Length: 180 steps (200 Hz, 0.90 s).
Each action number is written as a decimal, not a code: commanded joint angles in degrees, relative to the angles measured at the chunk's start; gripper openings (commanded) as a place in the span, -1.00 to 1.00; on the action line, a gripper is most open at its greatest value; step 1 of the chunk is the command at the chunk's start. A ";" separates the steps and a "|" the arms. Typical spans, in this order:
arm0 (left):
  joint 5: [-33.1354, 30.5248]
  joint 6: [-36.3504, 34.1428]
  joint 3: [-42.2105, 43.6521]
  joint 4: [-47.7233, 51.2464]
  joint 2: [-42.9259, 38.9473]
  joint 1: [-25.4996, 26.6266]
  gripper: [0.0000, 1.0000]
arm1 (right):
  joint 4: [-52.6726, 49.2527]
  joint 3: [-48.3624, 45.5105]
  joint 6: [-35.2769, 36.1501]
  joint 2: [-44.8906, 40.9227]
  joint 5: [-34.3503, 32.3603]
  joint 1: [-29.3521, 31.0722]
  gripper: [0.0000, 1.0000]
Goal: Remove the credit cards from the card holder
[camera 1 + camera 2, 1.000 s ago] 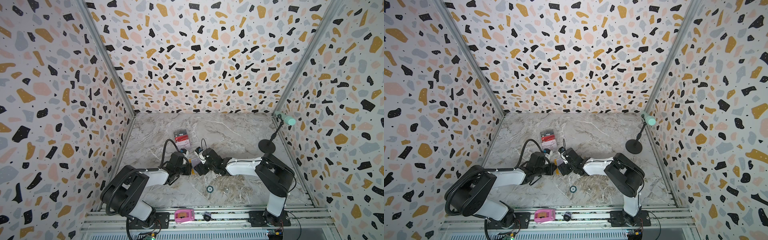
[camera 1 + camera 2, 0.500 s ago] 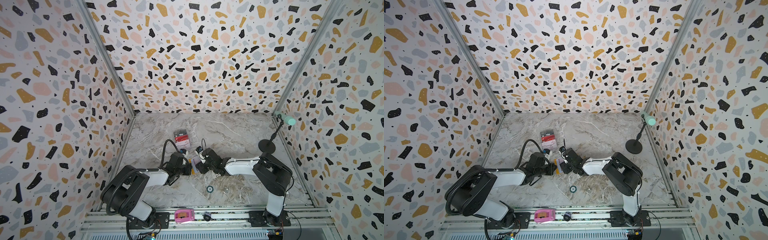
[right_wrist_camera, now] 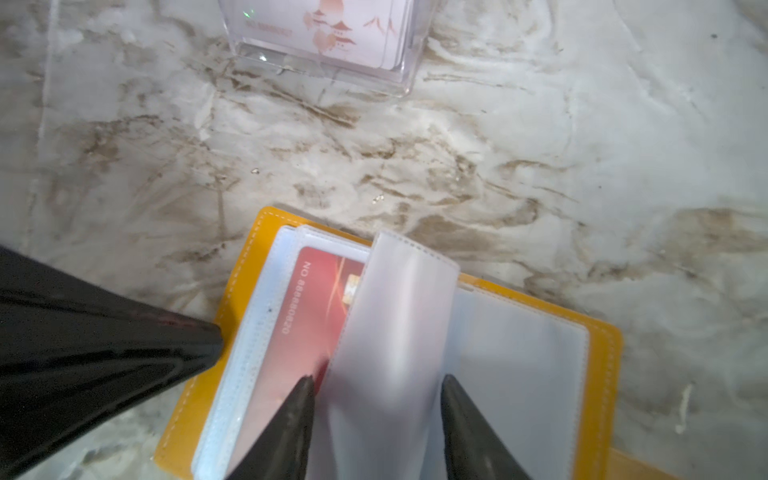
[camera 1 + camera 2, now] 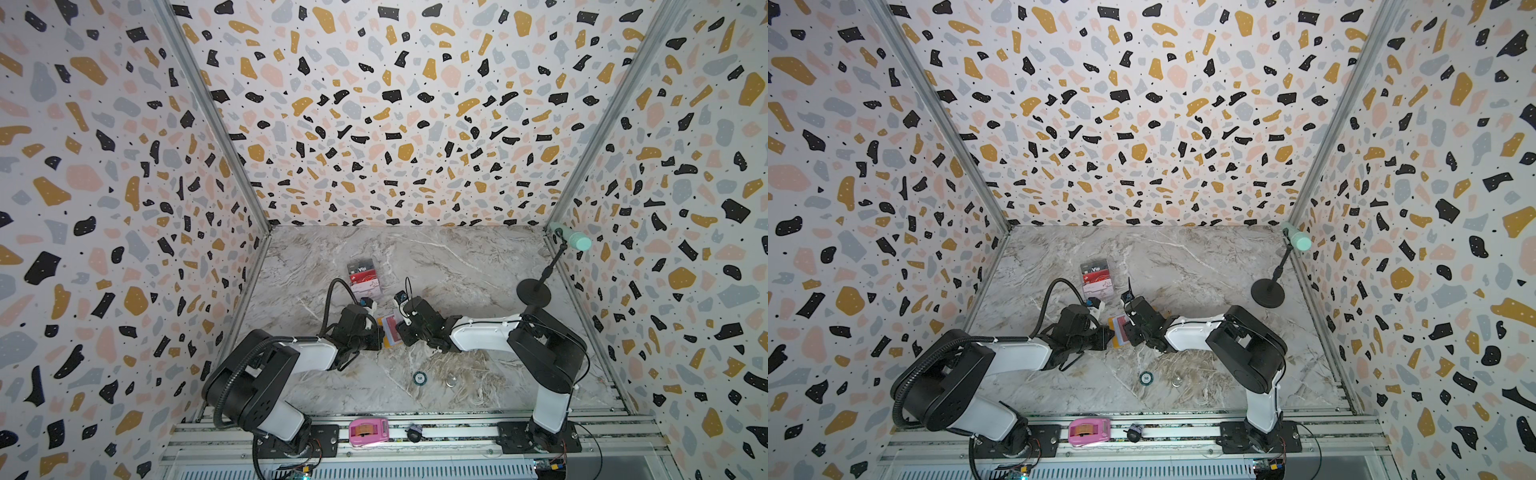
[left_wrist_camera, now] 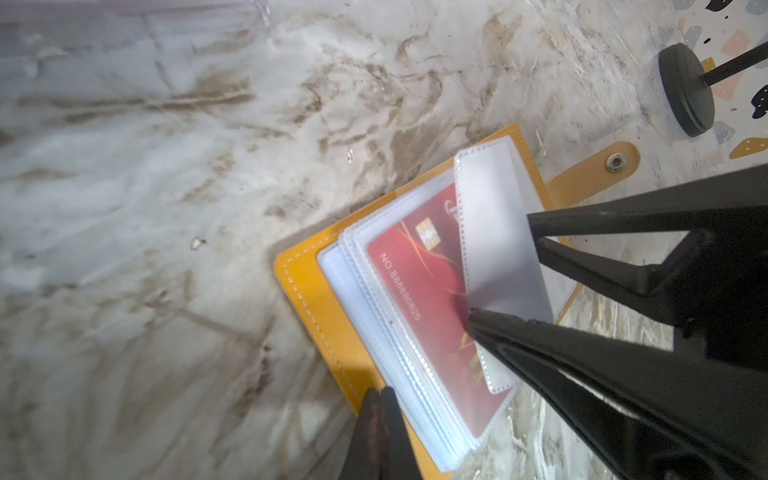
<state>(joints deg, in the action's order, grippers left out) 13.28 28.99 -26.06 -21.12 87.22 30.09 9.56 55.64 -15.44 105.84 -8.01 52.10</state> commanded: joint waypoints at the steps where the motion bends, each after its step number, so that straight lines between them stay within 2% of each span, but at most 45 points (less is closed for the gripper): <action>1: -0.58 -1.42 1.04 5.83 2.39 0.41 -1.00 | -3.18 -0.89 -1.19 -3.15 -3.04 -0.38 0.00; 180: 0.26 -3.19 -0.12 6.36 2.96 0.42 -1.00 | -8.40 -4.58 -3.33 -10.89 -7.24 -4.21 -0.13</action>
<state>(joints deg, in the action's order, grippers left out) 14.13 27.20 -26.94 -22.09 88.64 30.09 3.66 51.03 -17.93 97.27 -13.82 47.86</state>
